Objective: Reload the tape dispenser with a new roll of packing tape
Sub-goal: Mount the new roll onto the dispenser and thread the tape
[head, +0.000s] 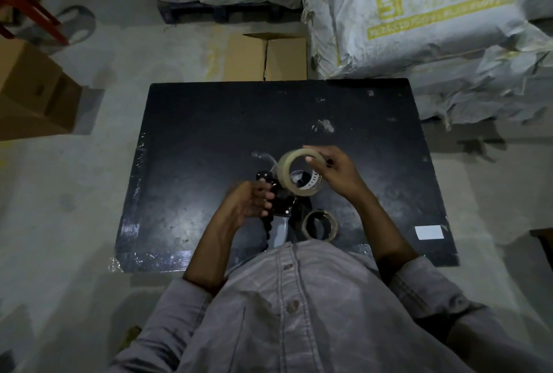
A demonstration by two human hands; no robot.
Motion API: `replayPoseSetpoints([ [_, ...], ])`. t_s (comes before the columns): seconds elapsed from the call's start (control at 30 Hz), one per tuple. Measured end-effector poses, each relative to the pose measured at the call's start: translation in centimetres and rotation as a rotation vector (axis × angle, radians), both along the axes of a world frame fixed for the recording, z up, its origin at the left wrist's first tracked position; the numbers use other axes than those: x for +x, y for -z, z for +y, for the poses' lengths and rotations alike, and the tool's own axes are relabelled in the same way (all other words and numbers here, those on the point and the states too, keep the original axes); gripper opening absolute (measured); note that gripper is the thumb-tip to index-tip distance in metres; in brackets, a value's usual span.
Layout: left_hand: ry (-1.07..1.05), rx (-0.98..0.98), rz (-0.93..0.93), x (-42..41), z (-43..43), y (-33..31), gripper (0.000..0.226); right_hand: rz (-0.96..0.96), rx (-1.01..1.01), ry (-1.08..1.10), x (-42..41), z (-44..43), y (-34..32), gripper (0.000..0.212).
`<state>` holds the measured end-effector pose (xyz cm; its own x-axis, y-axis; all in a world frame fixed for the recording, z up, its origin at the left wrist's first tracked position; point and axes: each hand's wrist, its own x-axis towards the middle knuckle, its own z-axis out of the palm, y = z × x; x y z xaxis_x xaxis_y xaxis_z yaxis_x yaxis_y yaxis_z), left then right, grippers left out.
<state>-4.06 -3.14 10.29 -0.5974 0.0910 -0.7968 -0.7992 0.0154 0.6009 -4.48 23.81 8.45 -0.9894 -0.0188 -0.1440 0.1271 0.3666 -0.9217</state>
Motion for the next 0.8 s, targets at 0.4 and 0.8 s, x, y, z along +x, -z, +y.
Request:
replayPoseSetpoints([
  [0.4, 0.153, -0.265, 0.695, -0.3, -3.3, -0.1, 0.053, -0.019, 0.278, 0.060, -0.5, -0.9, 1.3, 0.025],
  [0.8, 0.654, -0.274, 0.695, -0.5, -1.4, 1.0, 0.127, -0.098, 0.217, 0.065, -0.7, -2.5, 2.1, 0.025],
])
